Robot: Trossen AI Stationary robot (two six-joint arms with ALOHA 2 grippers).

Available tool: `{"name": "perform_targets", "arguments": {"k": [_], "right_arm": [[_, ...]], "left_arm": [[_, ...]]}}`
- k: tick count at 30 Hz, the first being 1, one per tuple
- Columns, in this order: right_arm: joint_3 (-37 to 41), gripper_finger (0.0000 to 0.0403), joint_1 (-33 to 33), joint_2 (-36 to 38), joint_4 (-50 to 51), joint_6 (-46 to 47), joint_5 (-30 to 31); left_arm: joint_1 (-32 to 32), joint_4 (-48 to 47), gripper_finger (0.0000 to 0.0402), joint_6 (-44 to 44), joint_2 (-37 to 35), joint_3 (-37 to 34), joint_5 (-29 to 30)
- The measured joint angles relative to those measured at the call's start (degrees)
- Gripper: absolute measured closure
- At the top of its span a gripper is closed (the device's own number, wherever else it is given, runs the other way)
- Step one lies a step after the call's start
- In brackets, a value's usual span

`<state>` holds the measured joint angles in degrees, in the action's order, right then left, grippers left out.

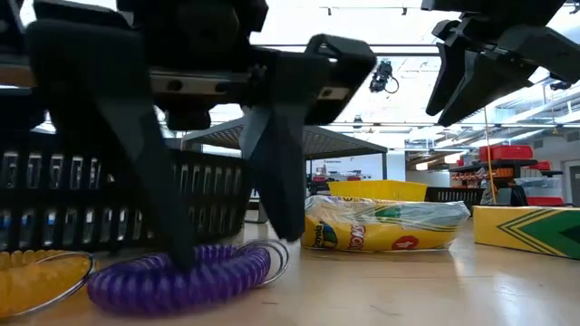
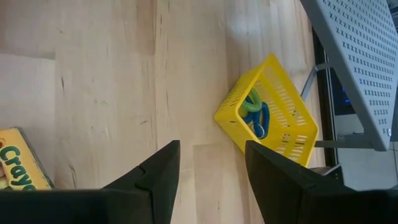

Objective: Pick & Place Office Desk Supplies
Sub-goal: Put the purple spring keychain into the yellow bin

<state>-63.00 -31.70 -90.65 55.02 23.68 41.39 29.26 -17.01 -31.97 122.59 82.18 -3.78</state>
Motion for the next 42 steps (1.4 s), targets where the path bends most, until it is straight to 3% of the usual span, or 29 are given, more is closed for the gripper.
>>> {"name": "perform_targets", "arguments": {"k": [7, 12, 21, 30, 34, 42], "right_arm": [[0.0, 0.0215, 0.0, 0.0, -0.2, 0.0, -0.1], [0.0, 0.0215, 0.0, 0.0, -0.5, 0.1, -0.1], [0.0, 0.0215, 0.0, 0.0, -0.8, 0.1, -0.1], [0.0, 0.0215, 0.0, 0.0, -1.4, 0.1, -0.4], [0.0, 0.0215, 0.0, 0.0, -2.5, 0.0, -3.6], [0.0, 0.0215, 0.0, 0.0, -14.8, 0.0, -9.7]], "left_arm": [[-0.1, -4.7, 0.0226, -2.4, 2.1, 2.8, -0.2], [0.0, -4.4, 0.0243, -4.7, 2.1, 2.8, 3.1], [-0.2, -3.3, 0.0383, -5.8, 2.2, 2.8, 5.4], [-0.4, -1.0, 0.0395, -4.7, 0.8, 2.6, 16.7], [-0.4, -0.3, 0.0395, -4.6, -1.5, 2.7, 21.5], [-0.7, 1.7, 0.0395, -4.2, -5.6, 2.7, 29.9]]}}
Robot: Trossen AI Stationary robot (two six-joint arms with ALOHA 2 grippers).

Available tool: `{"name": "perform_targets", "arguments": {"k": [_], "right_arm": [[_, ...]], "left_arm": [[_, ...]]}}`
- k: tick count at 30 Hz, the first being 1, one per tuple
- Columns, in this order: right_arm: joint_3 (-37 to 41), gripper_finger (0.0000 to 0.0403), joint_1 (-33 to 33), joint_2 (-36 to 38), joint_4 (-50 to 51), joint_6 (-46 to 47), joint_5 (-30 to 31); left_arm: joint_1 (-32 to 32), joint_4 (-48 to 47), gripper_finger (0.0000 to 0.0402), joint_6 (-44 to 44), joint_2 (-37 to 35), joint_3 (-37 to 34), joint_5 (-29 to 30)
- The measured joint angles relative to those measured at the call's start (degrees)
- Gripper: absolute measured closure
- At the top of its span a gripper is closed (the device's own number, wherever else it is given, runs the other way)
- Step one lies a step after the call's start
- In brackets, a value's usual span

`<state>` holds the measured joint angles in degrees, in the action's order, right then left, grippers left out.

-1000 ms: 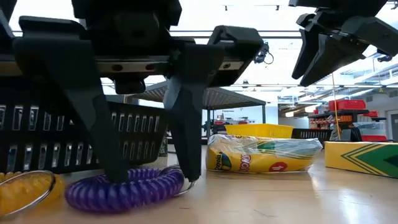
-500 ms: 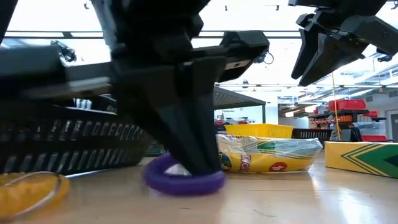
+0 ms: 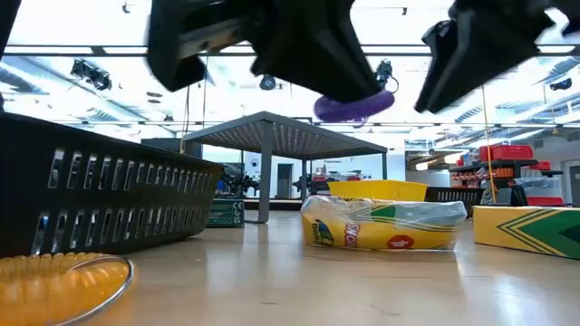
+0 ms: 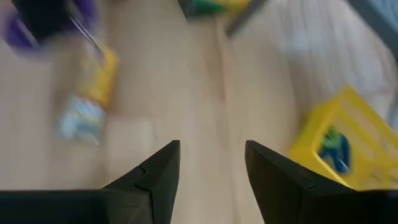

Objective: Pick & Place Office Desk Supplies
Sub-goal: Put the purple spring keychain into the yellow bin

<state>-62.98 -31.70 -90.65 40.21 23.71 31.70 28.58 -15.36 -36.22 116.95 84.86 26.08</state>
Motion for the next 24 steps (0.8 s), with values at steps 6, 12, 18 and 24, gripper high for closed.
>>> {"name": "perform_targets", "arguments": {"k": [6, 12, 18, 24], "right_arm": [[0.0, 0.0215, 0.2, 0.0, -10.0, 0.0, -0.1], [0.0, 0.0215, 1.1, 0.0, -11.3, 3.8, -0.1], [0.0, 0.0215, 1.8, 0.0, -11.8, 7.5, -2.2], [0.0, 0.0215, 2.9, 0.0, -11.8, 9.1, -2.4]], "left_arm": [[-1.2, 0.5, 0.0395, -0.3, -0.5, 0.0, 6.0], [-3.0, 0.8, 0.0395, -0.4, -0.5, 0.0, 12.9], [-4.3, 3.5, 0.0395, -0.4, -0.5, 0.0, 15.7], [-4.6, 7.9, 0.0395, -2.9, -0.5, 0.0, 16.6]]}}
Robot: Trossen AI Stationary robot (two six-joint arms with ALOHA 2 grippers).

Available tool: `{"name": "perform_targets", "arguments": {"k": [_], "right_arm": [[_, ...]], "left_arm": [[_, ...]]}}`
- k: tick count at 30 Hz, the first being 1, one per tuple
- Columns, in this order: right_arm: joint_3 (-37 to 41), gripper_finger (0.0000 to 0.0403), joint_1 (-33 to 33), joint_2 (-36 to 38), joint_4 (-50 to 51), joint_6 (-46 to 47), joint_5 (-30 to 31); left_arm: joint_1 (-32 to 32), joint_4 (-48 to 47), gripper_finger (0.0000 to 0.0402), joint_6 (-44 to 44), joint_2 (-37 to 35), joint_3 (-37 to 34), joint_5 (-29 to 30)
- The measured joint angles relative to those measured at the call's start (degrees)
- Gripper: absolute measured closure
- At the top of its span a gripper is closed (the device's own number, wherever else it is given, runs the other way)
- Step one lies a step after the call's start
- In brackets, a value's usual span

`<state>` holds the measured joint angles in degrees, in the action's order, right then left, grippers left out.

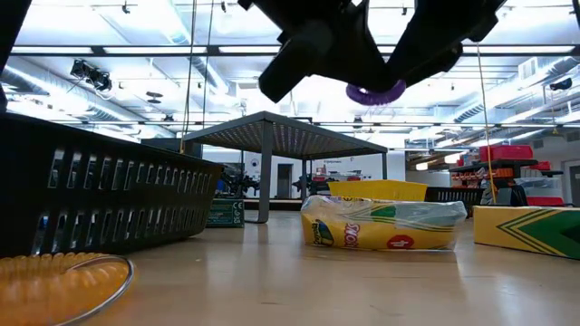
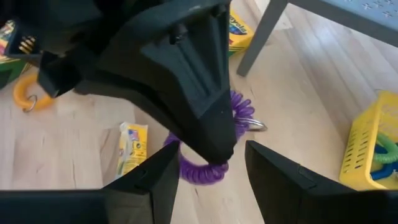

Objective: Pick & Place Office Desk Supplies
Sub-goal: Put the purple spring keychain into the yellow bin

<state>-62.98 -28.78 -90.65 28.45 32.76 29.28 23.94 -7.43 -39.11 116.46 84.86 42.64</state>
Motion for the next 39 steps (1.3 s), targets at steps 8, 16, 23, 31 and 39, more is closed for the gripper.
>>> {"name": "perform_targets", "arguments": {"k": [8, 16, 23, 31, 39], "right_arm": [[0.0, 0.0215, 1.8, 0.0, 0.5, 0.0, -1.3], [0.0, 0.0287, 2.6, 0.0, 2.0, -2.0, -2.3], [0.0, 0.0383, 2.5, -0.1, 2.4, -5.6, -2.9], [0.0, 0.0383, 2.8, -0.1, 3.1, -6.2, -0.8], [0.0, 0.0383, 2.7, -0.1, 4.4, -6.1, 0.6]], "left_arm": [[0.4, 1.9, 0.0396, -2.4, 0.0, 0.0, 3.6], [1.2, 2.1, 0.0396, -2.5, 0.0, 0.0, 4.3], [1.7, 1.8, 0.0388, -1.3, 0.0, 0.0, 2.7], [2.2, 1.0, 0.0297, 5.7, 0.0, 0.1, -4.5], [2.4, 0.8, 0.0189, 10.9, 0.0, 0.1, -5.8]]}}
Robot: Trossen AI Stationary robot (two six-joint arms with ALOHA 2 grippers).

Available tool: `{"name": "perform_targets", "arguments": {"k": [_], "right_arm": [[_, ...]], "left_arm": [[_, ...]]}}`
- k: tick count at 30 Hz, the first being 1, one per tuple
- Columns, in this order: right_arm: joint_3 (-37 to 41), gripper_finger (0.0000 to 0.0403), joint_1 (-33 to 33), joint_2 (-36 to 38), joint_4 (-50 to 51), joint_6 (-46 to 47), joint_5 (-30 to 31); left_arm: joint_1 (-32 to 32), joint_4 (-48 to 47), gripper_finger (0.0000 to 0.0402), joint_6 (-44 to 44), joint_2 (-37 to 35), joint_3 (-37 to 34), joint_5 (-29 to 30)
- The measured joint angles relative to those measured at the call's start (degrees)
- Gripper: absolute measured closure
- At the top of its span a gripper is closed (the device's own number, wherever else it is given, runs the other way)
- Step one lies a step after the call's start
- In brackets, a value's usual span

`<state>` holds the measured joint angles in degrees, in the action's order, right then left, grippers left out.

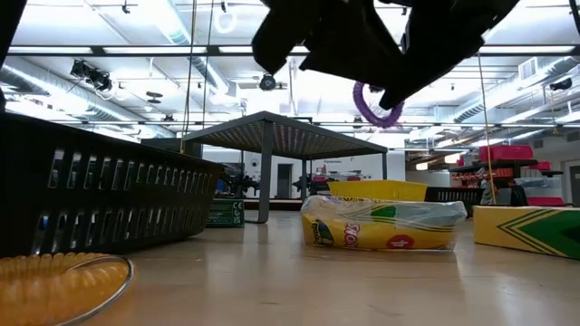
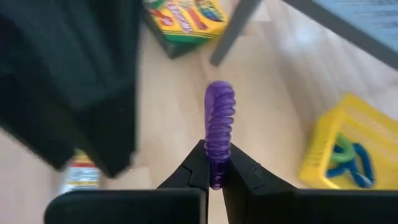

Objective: Pick & Place Office Desk Supplies
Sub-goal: Put the purple spring keychain into the yellow bin

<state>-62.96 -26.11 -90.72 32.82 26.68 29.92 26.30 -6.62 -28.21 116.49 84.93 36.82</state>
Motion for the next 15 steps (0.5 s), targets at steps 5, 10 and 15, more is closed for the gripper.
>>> {"name": "perform_targets", "arguments": {"k": [5, 10, 15], "right_arm": [[0.0, 0.0383, 0.6, 0.0, 6.8, 2.3, 3.9], [0.0, 0.0383, 3.0, 0.0, 13.6, 5.1, 9.1], [0.4, 0.0383, 7.0, 0.1, 13.6, 3.7, 10.9]], "left_arm": [[-0.3, -3.3, 0.0162, 4.1, -0.4, 0.0, -0.5], [-0.9, -2.7, 0.0162, 7.7, -0.5, 0.0, -5.5], [-2.4, 0.1, 0.0163, 10.2, -0.5, 0.0, -12.9]]}}
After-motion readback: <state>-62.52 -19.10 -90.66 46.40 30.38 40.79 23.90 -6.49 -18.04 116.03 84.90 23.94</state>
